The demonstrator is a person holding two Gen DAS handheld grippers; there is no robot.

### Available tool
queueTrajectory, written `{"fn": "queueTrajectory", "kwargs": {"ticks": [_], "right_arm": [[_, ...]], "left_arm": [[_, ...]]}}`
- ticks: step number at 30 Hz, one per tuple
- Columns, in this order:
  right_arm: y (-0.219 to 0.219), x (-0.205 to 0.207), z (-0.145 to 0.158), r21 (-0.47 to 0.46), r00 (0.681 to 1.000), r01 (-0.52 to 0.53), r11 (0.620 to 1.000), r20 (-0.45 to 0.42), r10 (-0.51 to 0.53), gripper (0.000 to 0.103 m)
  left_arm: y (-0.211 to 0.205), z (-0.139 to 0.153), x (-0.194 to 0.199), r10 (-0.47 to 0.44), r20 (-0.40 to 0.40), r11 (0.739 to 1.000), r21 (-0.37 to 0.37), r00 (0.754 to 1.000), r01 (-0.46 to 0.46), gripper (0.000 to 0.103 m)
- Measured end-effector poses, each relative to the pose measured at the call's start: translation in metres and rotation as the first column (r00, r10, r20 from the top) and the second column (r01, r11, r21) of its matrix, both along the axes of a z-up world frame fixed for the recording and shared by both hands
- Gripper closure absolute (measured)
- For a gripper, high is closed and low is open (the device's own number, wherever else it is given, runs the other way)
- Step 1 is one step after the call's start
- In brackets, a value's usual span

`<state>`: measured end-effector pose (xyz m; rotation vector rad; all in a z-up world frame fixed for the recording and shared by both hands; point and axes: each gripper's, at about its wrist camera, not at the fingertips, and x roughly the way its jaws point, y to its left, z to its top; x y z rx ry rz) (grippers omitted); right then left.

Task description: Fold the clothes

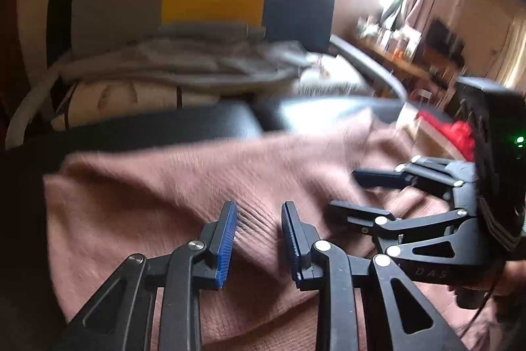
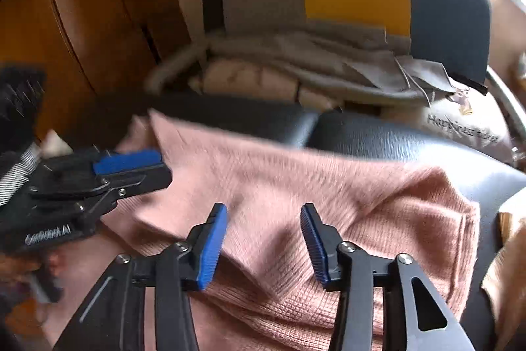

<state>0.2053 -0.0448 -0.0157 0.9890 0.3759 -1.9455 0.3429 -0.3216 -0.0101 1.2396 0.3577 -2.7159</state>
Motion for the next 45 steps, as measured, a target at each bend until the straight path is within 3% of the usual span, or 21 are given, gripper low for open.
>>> {"fn": "queueTrajectory", "kwargs": {"ticks": [1, 2, 5, 7, 8, 10, 20, 26, 29, 32, 35, 38, 39, 41, 45], "right_arm": [[-0.005, 0.004, -0.007, 0.035, 1.000, 0.005, 0.999, -0.021, -0.004, 0.049], [0.000, 0.006, -0.014, 0.040, 0.999, 0.016, 0.999, -0.040, -0.014, 0.047], [0.013, 0.017, -0.027, 0.001, 0.993, 0.040, 0.999, -0.113, -0.039, 0.039], [0.013, 0.012, -0.031, 0.015, 0.991, 0.078, 0.997, -0.114, -0.076, 0.036], [0.013, 0.010, -0.032, 0.022, 0.989, 0.097, 0.995, -0.114, -0.094, 0.028], [0.013, 0.005, -0.036, 0.035, 0.985, 0.134, 0.990, -0.116, -0.130, 0.000], [0.016, -0.014, -0.045, 0.015, 0.982, 0.167, 0.986, -0.089, -0.165, 0.000], [0.019, -0.001, 0.001, -0.076, 0.978, 0.093, 0.993, -0.179, -0.106, 0.000], [0.006, -0.019, 0.022, -0.146, 0.995, 0.019, 0.989, -0.098, -0.034, 0.000], [-0.004, -0.053, 0.027, -0.230, 0.997, 0.028, 0.973, 0.070, -0.012, 0.000], [-0.008, -0.096, 0.017, -0.308, 0.967, 0.099, 0.946, 0.254, -0.019, 0.000], [-0.008, -0.126, -0.009, -0.253, 0.933, 0.188, 0.949, 0.347, -0.092, 0.000], [-0.005, -0.128, -0.018, -0.246, 0.927, 0.197, 0.949, 0.361, -0.099, 0.000], [0.006, -0.122, -0.028, -0.299, 0.945, 0.180, 0.937, 0.316, -0.080, 0.000], [0.012, -0.116, -0.033, -0.345, 0.954, 0.182, 0.921, 0.289, -0.081, 0.000]], "left_arm": [[0.001, -0.010, 0.003, 0.019, -0.014, 1.000, -0.002, 1.000, -0.019, 0.071], [0.004, -0.014, 0.012, 0.026, -0.082, 1.000, 0.001, 0.996, -0.026, 0.070], [-0.009, -0.020, 0.019, 0.047, -0.117, 0.995, 0.093, 0.992, -0.037, 0.069], [-0.017, -0.023, 0.023, 0.062, -0.138, 0.988, 0.152, 0.989, -0.041, 0.069], [-0.020, -0.024, 0.024, 0.064, -0.143, 0.985, 0.170, 0.988, -0.039, 0.069], [-0.025, -0.026, 0.023, 0.066, -0.150, 0.980, 0.196, 0.986, -0.036, 0.069], [-0.023, -0.012, 0.024, 0.101, -0.112, 0.977, 0.201, 0.988, -0.077, 0.069], [-0.050, 0.025, 0.040, 0.193, -0.184, 0.956, 0.256, 0.964, -0.142, 0.066], [-0.070, 0.032, 0.023, 0.216, -0.184, 0.958, 0.232, 0.959, -0.171, 0.066], [-0.085, 0.035, 0.003, 0.207, -0.191, 0.966, 0.198, 0.959, -0.169, 0.065], [-0.088, 0.027, -0.017, 0.156, -0.177, 0.985, 0.097, 0.972, -0.141, 0.064], [-0.093, 0.001, -0.035, 0.151, -0.108, 0.988, 0.053, 0.983, -0.146, 0.061], [-0.096, -0.010, -0.034, 0.160, -0.099, 0.986, 0.054, 0.982, -0.155, 0.060], [-0.100, -0.029, -0.032, 0.177, -0.086, 0.983, 0.062, 0.980, -0.172, 0.059], [-0.107, -0.031, -0.030, 0.186, -0.102, 0.978, 0.109, 0.977, -0.175, 0.059]]}}
